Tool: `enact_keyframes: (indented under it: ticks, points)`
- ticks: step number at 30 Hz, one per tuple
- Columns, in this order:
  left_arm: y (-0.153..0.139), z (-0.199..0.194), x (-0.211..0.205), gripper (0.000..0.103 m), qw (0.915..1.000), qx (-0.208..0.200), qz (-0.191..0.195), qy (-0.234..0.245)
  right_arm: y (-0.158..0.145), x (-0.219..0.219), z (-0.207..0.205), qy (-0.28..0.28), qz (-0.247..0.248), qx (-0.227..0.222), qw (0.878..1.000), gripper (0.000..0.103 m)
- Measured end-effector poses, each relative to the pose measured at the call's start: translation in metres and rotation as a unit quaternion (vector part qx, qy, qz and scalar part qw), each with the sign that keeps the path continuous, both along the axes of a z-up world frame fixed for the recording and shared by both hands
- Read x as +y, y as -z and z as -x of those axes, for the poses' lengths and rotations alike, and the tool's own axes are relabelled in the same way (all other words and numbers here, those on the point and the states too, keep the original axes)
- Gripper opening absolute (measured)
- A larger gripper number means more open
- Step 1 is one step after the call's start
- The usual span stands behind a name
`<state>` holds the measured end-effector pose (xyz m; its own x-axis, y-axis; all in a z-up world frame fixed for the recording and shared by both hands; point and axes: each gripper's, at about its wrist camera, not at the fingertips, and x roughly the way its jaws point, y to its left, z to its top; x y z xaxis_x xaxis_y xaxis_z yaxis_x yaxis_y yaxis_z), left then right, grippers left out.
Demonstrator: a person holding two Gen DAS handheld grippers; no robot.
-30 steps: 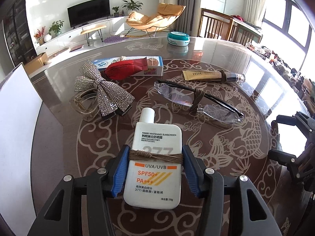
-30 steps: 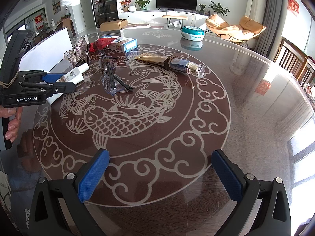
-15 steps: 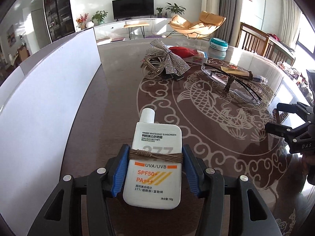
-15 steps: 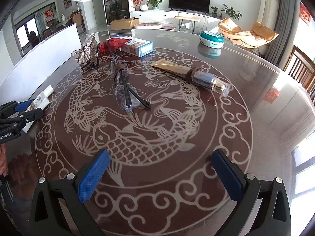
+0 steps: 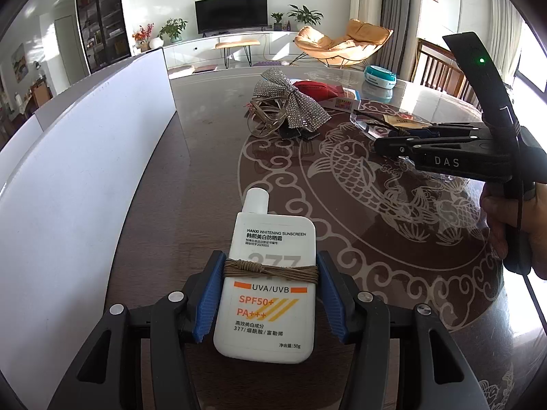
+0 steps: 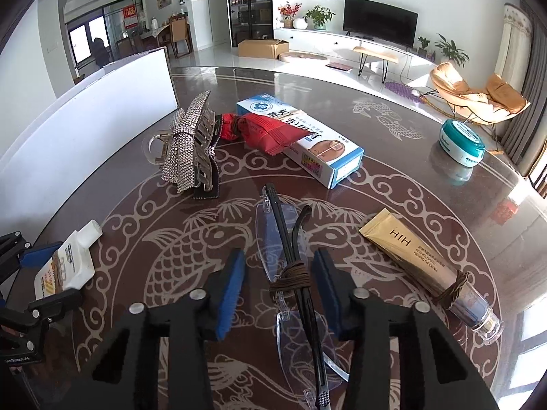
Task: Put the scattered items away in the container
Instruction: 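Grasp the rimless glasses by the bridge with the right tool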
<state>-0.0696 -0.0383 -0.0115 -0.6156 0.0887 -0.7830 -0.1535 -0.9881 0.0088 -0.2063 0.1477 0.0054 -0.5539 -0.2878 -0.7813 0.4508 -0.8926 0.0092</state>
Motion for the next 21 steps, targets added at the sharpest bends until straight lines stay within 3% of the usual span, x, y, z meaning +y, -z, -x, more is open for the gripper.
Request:
enact_keyframes:
  ticks: [7,10,15,17,19,21]
  points:
    - [0.0,0.0,0.001,0.054,1.0,0.001,0.005,-0.001,-0.002,0.028,-0.06,0.012,-0.011,0.001,1.0,0.028]
    - [-0.001,0.001,0.0,0.053,0.9993,-0.001,-0.013,-0.034,-0.002,0.044,-0.094,0.036,-0.01,0.006,0.999,0.028]
    - [-0.002,-0.004,0.003,0.054,0.9994,-0.001,-0.007,-0.034,-0.004,0.062,-0.116,0.058,-0.007,0.002,0.998,0.03]
    - [-0.001,-0.007,0.002,0.064,0.9998,-0.004,0.004,-0.019,-0.005,0.066,-0.117,0.048,-0.015,-0.005,0.999,0.034]
    - [0.001,-0.007,-0.006,0.09,0.9999,-0.015,0.0,-0.004,-0.005,0.07,-0.113,0.039,-0.019,-0.02,0.999,0.039]
    - [0.001,-0.008,-0.011,0.091,0.9996,-0.021,0.003,0.017,-0.006,0.072,-0.106,0.028,-0.028,-0.042,0.998,0.048]
